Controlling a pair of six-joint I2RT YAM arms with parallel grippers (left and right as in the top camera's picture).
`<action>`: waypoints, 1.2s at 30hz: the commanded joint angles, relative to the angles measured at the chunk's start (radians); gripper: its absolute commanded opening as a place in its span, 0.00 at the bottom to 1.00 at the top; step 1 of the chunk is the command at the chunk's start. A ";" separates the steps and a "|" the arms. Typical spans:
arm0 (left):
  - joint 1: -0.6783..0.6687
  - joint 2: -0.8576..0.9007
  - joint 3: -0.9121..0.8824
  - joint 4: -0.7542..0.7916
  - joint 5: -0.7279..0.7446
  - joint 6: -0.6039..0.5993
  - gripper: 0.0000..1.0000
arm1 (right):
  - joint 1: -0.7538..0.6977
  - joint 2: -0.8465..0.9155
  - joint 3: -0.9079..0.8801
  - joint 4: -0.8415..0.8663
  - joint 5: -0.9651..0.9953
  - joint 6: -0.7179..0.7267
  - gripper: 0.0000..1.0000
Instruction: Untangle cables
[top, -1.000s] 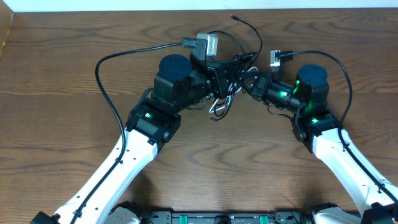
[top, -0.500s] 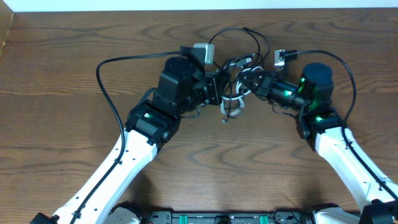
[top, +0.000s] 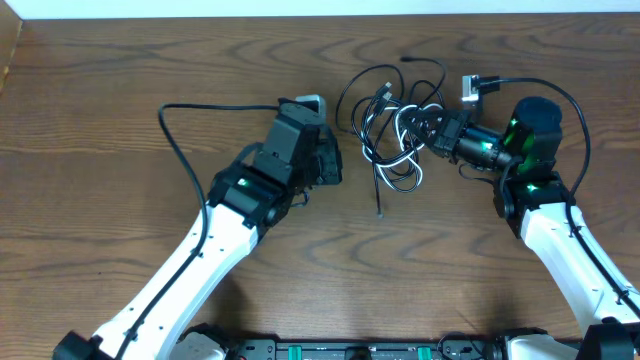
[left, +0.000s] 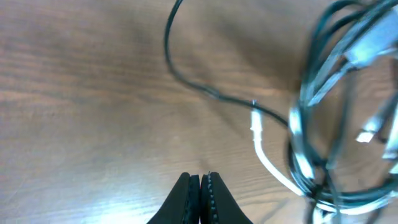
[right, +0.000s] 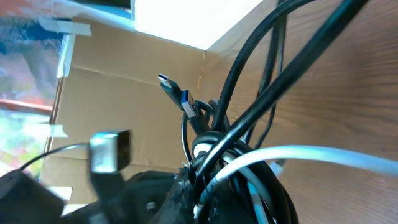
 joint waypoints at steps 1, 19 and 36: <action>0.000 0.051 0.008 -0.024 -0.023 0.001 0.08 | -0.002 -0.007 0.014 0.016 -0.035 -0.023 0.01; 0.001 0.093 0.008 0.191 0.264 -0.157 0.99 | -0.067 -0.007 0.014 0.042 -0.026 -0.046 0.01; 0.009 0.092 0.008 0.490 0.482 -0.194 0.72 | -0.096 -0.007 0.014 0.402 0.009 0.286 0.01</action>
